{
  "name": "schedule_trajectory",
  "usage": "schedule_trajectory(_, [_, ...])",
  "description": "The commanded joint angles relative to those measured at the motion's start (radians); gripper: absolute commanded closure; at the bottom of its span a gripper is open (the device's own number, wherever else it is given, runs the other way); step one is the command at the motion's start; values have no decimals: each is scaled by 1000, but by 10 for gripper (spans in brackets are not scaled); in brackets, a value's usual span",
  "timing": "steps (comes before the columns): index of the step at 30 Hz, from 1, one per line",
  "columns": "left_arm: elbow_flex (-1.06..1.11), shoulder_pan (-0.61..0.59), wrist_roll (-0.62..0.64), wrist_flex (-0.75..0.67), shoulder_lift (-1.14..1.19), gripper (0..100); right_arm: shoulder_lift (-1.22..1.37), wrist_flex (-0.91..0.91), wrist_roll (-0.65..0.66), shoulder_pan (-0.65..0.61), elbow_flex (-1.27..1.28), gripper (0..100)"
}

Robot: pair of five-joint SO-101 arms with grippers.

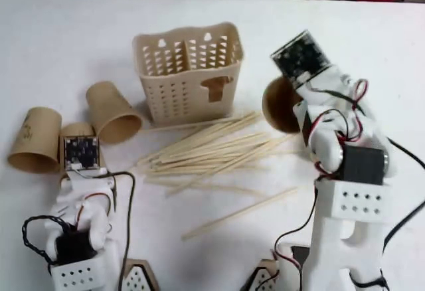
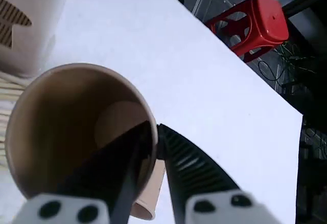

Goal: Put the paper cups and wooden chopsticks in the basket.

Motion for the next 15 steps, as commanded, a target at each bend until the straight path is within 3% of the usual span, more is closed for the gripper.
schedule_trajectory(1, [-9,-2,-9,-18,-8,924,-31,68,-83,-59,-175,979])
schedule_trajectory(10, [-9,-2,-9,-18,-8,924,-10,125,-249,-186,-448,978])
schedule_trajectory(15, [-9,-2,-9,-18,-8,924,137,213,-298,-237,-657,978])
